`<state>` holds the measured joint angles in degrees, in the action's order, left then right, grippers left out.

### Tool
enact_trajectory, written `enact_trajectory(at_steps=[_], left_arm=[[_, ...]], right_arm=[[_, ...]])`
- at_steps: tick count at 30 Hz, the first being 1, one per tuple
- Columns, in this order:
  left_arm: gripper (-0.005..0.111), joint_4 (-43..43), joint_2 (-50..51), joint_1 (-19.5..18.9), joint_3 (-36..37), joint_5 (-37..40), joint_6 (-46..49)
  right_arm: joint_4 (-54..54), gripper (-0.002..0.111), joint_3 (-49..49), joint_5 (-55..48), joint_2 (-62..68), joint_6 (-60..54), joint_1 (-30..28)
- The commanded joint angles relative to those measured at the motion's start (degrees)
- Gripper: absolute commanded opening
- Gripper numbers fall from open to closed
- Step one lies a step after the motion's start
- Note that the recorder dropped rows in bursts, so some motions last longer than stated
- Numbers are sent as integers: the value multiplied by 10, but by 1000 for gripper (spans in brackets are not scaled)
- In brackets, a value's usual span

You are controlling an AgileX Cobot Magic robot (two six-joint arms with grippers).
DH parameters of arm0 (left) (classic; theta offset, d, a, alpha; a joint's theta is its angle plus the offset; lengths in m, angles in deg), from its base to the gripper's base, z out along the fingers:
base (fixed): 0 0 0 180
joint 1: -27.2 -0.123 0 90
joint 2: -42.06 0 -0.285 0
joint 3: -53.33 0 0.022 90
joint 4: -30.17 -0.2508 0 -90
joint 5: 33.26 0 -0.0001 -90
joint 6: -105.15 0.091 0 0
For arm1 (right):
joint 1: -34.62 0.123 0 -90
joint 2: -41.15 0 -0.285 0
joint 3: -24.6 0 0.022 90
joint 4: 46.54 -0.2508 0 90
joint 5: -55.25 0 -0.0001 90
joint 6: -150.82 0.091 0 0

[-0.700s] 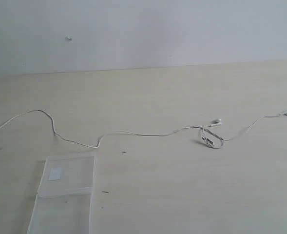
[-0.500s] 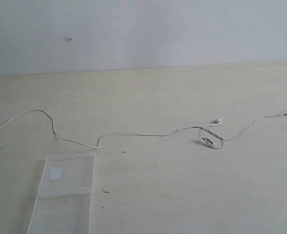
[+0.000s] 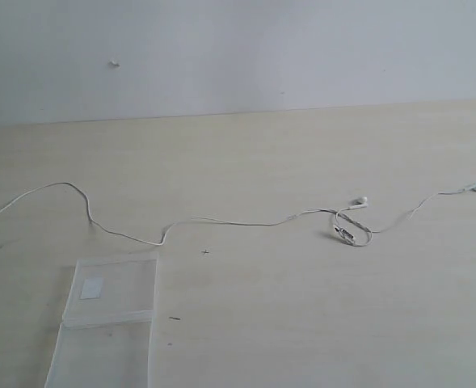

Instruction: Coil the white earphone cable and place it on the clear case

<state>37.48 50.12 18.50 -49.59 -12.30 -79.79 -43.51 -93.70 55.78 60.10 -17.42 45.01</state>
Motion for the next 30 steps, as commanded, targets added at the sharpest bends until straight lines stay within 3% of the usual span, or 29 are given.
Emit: enact_trajectory(at_steps=[1,5,8,14,17,20,24,30], left_arm=[[0,-1,-3,1,1,-3,3],[0,-1,-3,1,1,-3,3],[0,-1,-3,1,1,-3,3],[0,-1,-3,1,1,-3,3],[0,-1,-3,1,1,-3,3],[0,-1,-3,1,1,-3,3],[0,-1,-3,1,1,-3,3],[0,-1,-3,1,1,-3,3]], right_arm=[[-2,0,-4,56,2,19,-3],[-2,0,-4,110,30,64,-3],[42,0,-37,59,155,63,-3],[157,0,-149,56,367,64,-3],[185,0,-210,44,443,64,29],[224,0,-279,-28,518,56,99],[199,0,-373,-146,612,-51,185],[-30,0,-495,-300,742,-339,236]])
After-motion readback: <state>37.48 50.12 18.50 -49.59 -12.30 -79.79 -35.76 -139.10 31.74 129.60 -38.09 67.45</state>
